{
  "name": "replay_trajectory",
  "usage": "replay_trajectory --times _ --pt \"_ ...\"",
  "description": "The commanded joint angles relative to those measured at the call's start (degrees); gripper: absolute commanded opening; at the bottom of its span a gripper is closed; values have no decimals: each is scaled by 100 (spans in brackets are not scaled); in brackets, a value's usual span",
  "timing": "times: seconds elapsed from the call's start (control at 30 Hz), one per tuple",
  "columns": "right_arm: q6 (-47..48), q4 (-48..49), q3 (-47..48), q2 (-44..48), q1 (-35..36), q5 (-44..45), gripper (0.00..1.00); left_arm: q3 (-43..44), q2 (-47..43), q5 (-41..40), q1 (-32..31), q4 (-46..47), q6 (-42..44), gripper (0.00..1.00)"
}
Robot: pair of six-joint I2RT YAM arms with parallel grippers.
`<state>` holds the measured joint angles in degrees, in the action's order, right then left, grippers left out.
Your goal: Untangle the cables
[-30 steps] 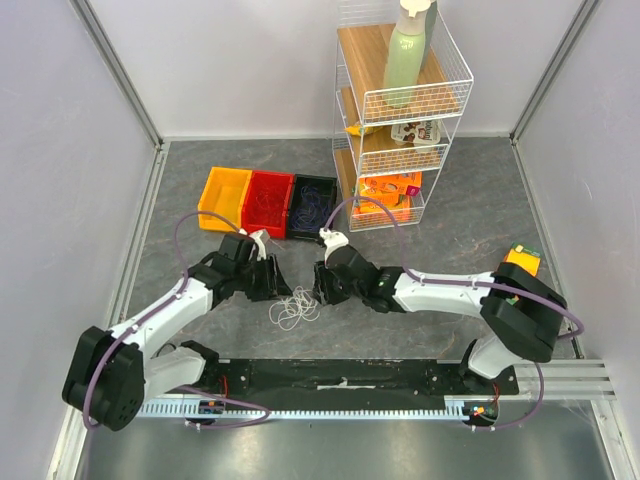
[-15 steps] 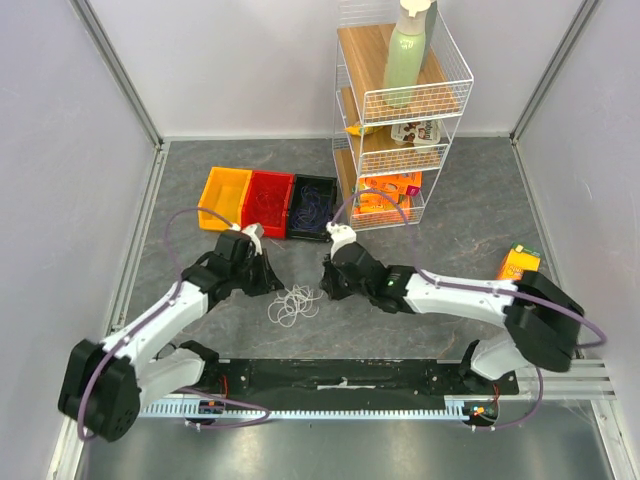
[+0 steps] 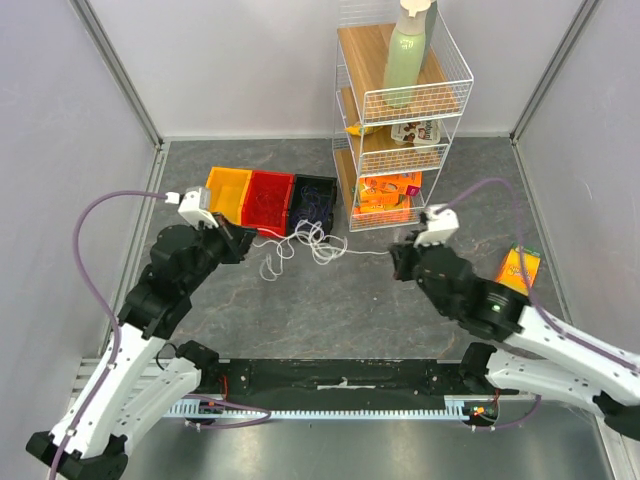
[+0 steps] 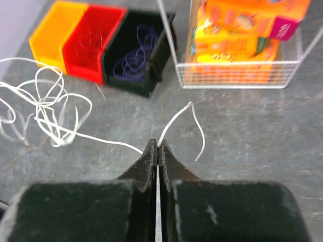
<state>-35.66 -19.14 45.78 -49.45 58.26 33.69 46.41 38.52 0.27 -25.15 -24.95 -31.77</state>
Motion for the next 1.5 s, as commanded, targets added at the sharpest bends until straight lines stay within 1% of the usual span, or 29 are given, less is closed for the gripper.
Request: replay_trajectory --times 0.0,0.1,0.3,0.43,0.67,0.87,1.07,1.33,1.4,1.47 --pt "287 -415 168 997 -25 981 0 482 -187 -89 1 271 531 2" --pt "375 -503 247 1472 -25 1270 0 640 -47 -115 -8 87 531 2" --pt "516 -1117 580 2070 -25 2201 0 632 33 -326 1 -142 496 2" --pt "849 -1514 1072 2492 -25 2782 0 702 -82 -843 1 -326 575 2" --pt "1509 -1672 1767 3230 -25 3389 0 896 -266 -1880 -8 -599 751 2" --pt "1825 -1760 2101 3626 -25 3530 0 878 -626 -2628 1 -634 760 2" --pt "1931 -1962 2356 3688 -25 3662 0 913 -829 -3217 1 -669 918 2" --pt "2098 -1971 2629 3873 -16 3838 0 905 -1031 -4280 1 -854 945 2" --pt "1985 -1971 2586 3882 -16 3672 0 878 -1066 -4116 -8 -810 988 2" --pt "1818 -1962 2428 3725 10 3391 0 808 -1031 -3388 1 -678 1006 2"
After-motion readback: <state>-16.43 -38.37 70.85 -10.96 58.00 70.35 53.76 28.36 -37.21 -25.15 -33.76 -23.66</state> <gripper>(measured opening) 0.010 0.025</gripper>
